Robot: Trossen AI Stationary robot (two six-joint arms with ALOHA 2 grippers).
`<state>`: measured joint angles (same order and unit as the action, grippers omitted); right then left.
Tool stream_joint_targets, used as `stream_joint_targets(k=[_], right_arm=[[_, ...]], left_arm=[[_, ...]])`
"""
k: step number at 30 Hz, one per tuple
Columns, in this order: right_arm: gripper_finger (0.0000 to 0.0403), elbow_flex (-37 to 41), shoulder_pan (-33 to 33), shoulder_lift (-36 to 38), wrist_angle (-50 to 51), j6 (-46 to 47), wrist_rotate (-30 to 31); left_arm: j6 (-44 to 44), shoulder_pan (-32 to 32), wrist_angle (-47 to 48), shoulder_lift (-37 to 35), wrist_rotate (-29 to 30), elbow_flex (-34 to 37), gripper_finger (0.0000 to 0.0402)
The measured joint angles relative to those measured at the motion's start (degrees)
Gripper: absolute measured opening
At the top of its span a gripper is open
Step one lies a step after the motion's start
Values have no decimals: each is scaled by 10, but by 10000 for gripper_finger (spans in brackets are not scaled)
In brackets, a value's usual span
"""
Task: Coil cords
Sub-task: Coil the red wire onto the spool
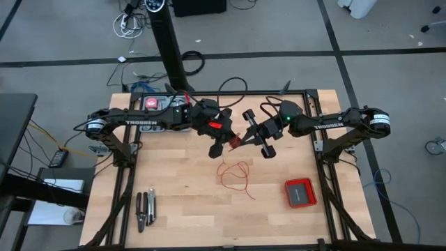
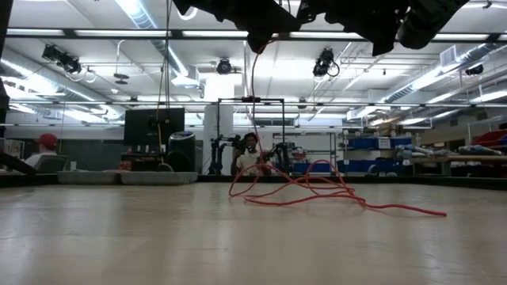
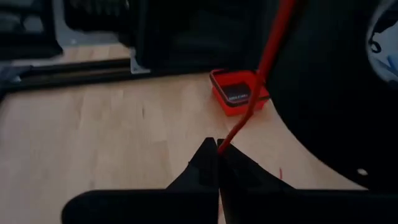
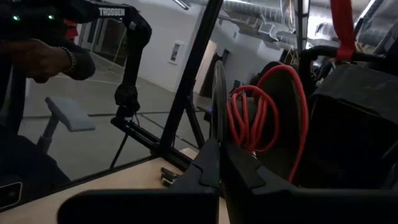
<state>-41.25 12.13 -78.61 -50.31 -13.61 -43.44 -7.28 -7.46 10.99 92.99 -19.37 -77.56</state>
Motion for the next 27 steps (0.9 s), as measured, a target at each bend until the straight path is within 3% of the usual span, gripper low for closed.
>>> stream_joint_targets(k=[13,17,21,27], right_arm=[[1,0,-2,0,0,-22,16],[1,0,-1,0,-2,-21,23],[1,1,-2,-2,-9,-15,26],[1,0,-4,0,-29,-25,45]], left_arm=[[-116,0,-9,0,1,0,1],[-159,0,5,0,44,0,1],[-149,-4,28,-1,105,-1,1],[-107,-6,66,-1,102,0,1]])
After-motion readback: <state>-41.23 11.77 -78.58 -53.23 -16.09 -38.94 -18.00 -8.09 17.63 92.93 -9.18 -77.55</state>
